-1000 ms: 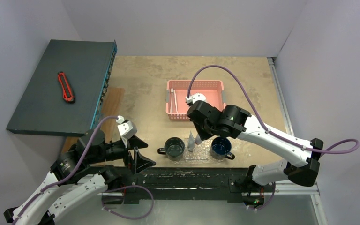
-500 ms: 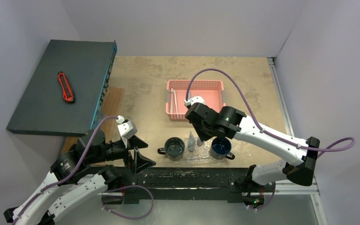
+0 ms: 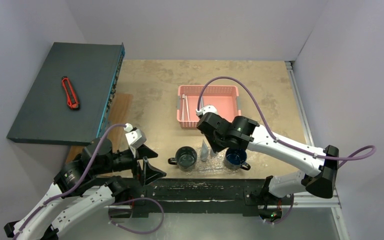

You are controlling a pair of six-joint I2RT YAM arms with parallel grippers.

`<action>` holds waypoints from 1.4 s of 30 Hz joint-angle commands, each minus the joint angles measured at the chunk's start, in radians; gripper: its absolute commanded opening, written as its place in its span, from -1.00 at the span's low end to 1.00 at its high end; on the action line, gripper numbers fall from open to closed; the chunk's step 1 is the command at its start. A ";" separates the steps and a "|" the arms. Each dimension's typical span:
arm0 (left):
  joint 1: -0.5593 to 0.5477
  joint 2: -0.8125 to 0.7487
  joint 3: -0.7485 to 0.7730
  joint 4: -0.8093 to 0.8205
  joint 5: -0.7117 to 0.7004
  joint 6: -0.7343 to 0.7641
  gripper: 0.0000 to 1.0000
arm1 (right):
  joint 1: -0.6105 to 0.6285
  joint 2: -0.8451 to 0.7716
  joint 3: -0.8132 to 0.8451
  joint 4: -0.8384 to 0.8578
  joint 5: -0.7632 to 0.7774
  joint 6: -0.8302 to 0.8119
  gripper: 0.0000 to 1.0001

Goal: Prepare toiletry sets of a toothbrush and toothpaste on the tray

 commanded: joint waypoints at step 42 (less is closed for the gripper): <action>0.001 0.007 -0.004 0.018 -0.007 -0.008 0.95 | -0.004 -0.002 -0.157 0.148 0.010 0.069 -0.94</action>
